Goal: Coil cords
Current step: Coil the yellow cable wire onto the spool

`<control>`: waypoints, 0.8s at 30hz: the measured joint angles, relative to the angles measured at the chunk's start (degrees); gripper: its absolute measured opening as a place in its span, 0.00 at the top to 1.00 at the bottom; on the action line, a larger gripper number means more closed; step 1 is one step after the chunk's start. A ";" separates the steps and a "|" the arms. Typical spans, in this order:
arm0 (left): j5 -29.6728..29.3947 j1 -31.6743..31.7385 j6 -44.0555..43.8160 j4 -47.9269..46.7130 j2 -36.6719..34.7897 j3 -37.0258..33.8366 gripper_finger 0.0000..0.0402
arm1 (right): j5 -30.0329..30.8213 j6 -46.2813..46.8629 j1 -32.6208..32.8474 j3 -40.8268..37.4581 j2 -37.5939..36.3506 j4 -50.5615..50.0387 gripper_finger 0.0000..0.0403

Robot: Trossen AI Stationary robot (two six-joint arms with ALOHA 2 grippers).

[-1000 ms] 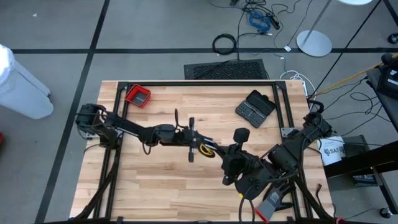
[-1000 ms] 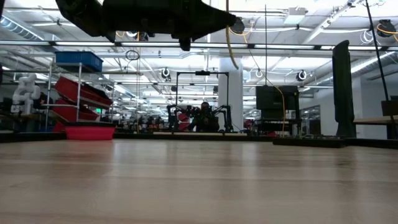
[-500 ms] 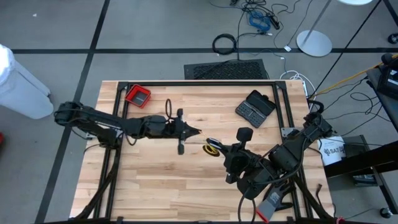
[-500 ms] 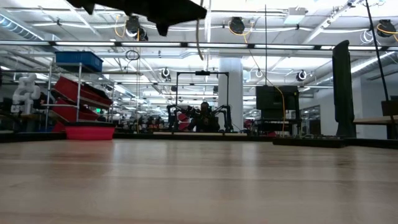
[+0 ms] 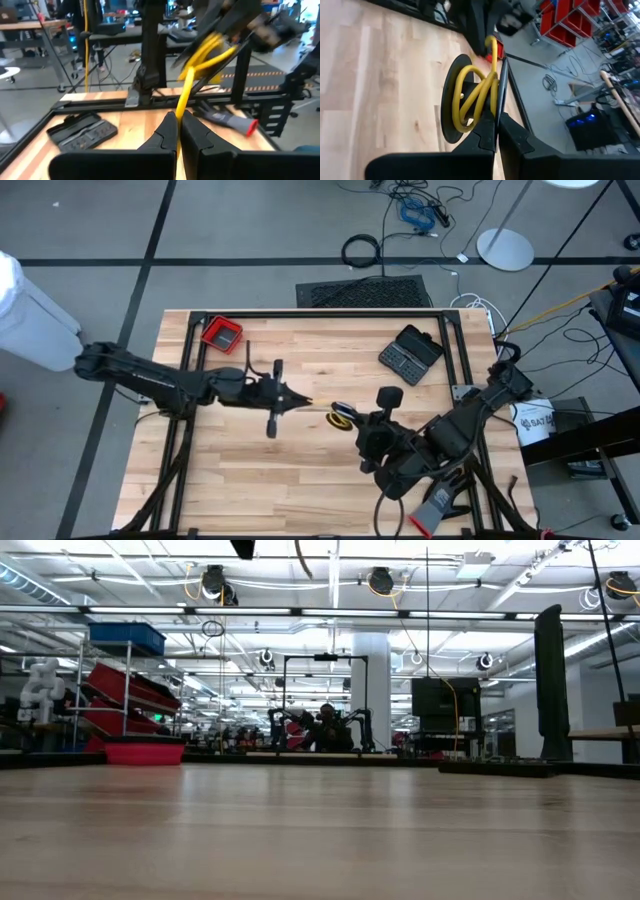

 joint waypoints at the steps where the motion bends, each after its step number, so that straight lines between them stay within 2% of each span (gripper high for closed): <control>1: 0.02 -0.35 0.00 0.00 -0.42 0.00 0.99 | 0.09 0.00 -0.33 -0.51 0.00 0.16 1.00; 15: 0.75 -2.55 -0.04 1.93 -1.74 0.00 0.99 | 0.40 -3.23 -4.99 -3.37 0.00 4.08 1.00; 18: 0.83 -2.93 -0.17 3.65 -1.74 0.00 0.99 | 2.38 -3.67 -6.20 -4.63 0.00 5.11 1.00; 24: 0.97 -3.09 -1.53 5.00 -1.74 0.00 0.99 | 3.14 -7.56 -8.88 -7.10 0.02 11.13 1.00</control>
